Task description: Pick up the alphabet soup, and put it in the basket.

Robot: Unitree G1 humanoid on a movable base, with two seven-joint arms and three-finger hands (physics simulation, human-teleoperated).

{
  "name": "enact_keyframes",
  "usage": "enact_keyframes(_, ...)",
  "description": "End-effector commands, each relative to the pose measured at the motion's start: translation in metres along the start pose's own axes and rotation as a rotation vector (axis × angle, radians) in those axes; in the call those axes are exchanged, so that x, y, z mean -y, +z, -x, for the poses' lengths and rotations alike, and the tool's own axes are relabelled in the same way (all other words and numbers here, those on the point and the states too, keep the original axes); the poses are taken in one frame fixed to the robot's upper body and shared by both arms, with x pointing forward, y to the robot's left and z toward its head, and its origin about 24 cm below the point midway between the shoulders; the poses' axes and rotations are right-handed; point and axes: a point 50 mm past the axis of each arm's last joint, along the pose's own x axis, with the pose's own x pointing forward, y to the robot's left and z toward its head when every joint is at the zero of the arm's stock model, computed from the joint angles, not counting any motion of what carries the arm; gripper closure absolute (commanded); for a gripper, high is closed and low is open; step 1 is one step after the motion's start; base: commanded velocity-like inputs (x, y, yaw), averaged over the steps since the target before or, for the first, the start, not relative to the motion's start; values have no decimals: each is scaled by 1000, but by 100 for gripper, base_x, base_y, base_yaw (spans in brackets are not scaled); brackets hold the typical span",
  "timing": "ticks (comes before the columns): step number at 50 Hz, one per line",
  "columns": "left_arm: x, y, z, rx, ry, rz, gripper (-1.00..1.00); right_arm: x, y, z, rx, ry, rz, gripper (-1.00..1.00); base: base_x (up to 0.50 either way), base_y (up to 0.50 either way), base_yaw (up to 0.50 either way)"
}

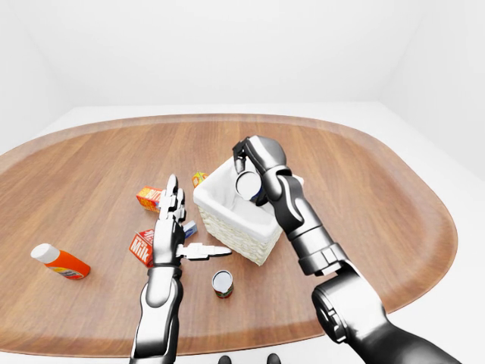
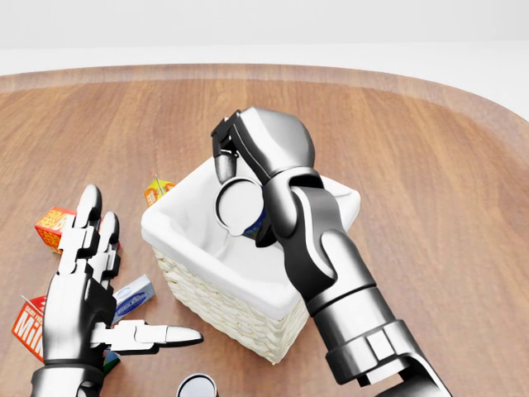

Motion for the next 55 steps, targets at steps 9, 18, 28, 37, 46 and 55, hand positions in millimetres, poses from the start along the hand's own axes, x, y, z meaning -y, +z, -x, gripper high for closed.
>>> enact_keyframes(9,0,-2,0,-8,-1,0,-100,4,0,-2,-2,-27,-24,100,0,0,0)
enact_keyframes(18,0,-1,0,-4,-1,0,-100,0,-2,-1,-11,-13,-24,-100,0,0,0)
enact_keyframes(28,0,-1,0,-3,-1,0,-100,-3,-2,-1,-11,3,-25,-100,0,0,0)
enact_keyframes(37,0,-1,0,-5,-2,1,-100,-4,-1,-1,-11,4,-29,-100,0,0,0)
enact_keyframes(46,0,-1,0,-5,-2,1,-100,2,0,-2,-4,-12,-30,-100,0,0,0)
enact_keyframes(55,0,-1,0,-3,-3,0,-100,17,10,-4,35,-59,-25,-100,0,0,0)
